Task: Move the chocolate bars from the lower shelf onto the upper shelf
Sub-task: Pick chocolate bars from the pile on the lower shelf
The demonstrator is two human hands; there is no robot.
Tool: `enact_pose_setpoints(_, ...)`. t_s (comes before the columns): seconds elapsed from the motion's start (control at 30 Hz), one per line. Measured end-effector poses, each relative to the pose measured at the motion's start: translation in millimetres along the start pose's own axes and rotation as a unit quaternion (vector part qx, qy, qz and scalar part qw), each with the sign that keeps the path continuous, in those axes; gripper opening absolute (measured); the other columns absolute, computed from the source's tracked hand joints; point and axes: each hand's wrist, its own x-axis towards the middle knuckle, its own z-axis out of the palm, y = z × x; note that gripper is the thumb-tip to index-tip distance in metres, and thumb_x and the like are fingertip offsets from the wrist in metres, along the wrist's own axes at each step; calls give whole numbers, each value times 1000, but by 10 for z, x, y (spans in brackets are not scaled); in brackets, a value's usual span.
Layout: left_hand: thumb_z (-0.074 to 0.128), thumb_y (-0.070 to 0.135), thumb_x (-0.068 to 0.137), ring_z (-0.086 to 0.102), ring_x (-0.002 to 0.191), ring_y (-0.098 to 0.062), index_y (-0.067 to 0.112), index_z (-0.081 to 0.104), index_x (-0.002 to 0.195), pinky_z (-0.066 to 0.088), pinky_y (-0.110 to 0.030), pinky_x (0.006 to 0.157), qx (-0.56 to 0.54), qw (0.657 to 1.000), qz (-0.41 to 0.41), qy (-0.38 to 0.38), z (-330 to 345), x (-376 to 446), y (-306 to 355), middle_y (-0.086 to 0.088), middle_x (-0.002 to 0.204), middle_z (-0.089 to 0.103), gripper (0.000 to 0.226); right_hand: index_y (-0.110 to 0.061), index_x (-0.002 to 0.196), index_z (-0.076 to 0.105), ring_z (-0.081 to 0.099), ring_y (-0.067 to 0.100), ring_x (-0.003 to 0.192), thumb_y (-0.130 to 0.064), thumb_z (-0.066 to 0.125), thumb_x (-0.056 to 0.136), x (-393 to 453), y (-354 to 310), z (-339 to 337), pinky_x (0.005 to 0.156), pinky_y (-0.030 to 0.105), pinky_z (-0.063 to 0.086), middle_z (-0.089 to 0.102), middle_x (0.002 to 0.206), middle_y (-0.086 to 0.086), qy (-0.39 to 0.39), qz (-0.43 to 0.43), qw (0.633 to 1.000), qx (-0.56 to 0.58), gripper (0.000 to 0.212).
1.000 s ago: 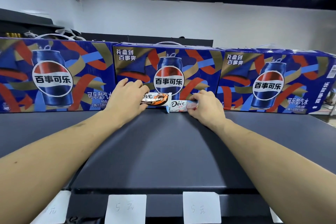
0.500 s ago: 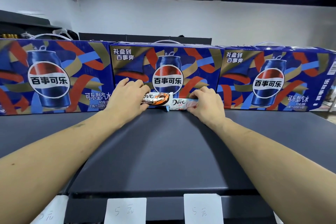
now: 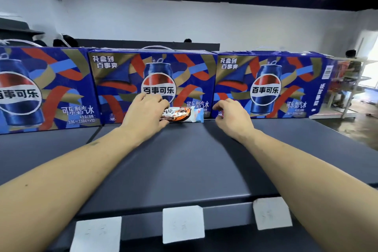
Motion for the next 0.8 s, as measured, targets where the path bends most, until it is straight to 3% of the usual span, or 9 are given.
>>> enact_pose_setpoints(0.1,69,41,77,58,89,-23,20,64,102,42,-36,89,1,1000,3,-4,-2,49,188,1,93,61,33,-18,116,64,51,25,109,-11,56,85,-53,137,-77,86,38,49,60,111,2,-1,-4,1000,7,33)
enact_pose_setpoints(0.57,63,51,82,47,98,-21,24,61,113,32,-32,81,9,999,-2,-38,10,370,1003,2,104,56,41,-17,111,66,56,18,102,-13,59,85,-178,818,-363,80,31,48,62,108,0,-6,-26,999,20,27)
enact_pose_setpoints(0.8,59,54,85,48,103,-20,25,58,118,35,-33,87,-2,999,9,-44,226,658,1238,3,108,54,44,-18,109,66,58,17,102,-11,56,87,-101,1058,-358,84,38,52,65,107,-3,11,-8,1000,25,25)
